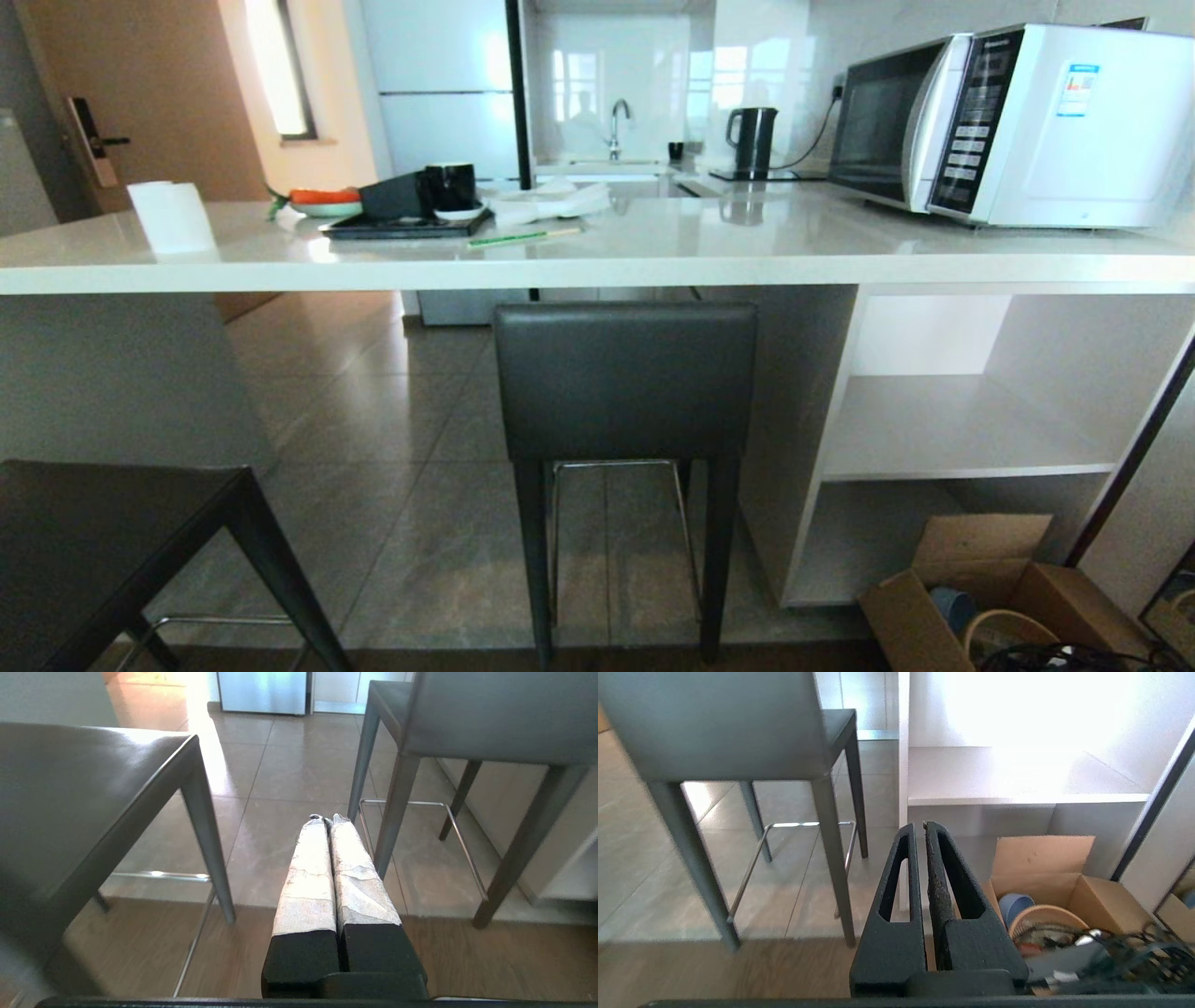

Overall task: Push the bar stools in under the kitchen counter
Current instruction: Pull the gray chair out from under the dining table

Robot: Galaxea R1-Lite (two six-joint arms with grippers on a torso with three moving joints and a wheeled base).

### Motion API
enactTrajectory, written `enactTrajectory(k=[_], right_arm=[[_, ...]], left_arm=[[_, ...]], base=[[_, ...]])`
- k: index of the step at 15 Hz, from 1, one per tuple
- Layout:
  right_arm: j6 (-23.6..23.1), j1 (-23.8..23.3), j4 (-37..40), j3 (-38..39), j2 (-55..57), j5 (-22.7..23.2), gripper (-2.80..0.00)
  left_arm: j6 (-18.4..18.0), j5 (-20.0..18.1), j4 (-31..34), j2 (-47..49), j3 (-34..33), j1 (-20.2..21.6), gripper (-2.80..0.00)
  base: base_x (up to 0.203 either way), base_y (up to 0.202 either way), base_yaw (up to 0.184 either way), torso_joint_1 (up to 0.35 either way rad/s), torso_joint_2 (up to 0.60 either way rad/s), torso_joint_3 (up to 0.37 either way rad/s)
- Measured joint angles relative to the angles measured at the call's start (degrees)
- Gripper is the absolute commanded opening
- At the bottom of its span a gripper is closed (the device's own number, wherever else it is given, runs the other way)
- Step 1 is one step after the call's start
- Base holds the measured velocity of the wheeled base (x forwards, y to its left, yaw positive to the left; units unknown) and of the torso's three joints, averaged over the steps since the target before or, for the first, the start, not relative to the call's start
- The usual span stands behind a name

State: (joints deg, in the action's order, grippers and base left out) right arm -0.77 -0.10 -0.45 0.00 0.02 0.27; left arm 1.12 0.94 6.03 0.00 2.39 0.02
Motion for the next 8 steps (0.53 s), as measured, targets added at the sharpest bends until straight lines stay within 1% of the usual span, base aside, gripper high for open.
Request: enactTrajectory(k=[8], right_arm=[[0.0,0.0,0.0,0.0,0.0,0.0,-2.8]], left_arm=[[0.0,0.0,0.0,0.0,0.0,0.0,-2.8]], base=[[0.195,0.0,0.002,0.003,0.0,0.003]])
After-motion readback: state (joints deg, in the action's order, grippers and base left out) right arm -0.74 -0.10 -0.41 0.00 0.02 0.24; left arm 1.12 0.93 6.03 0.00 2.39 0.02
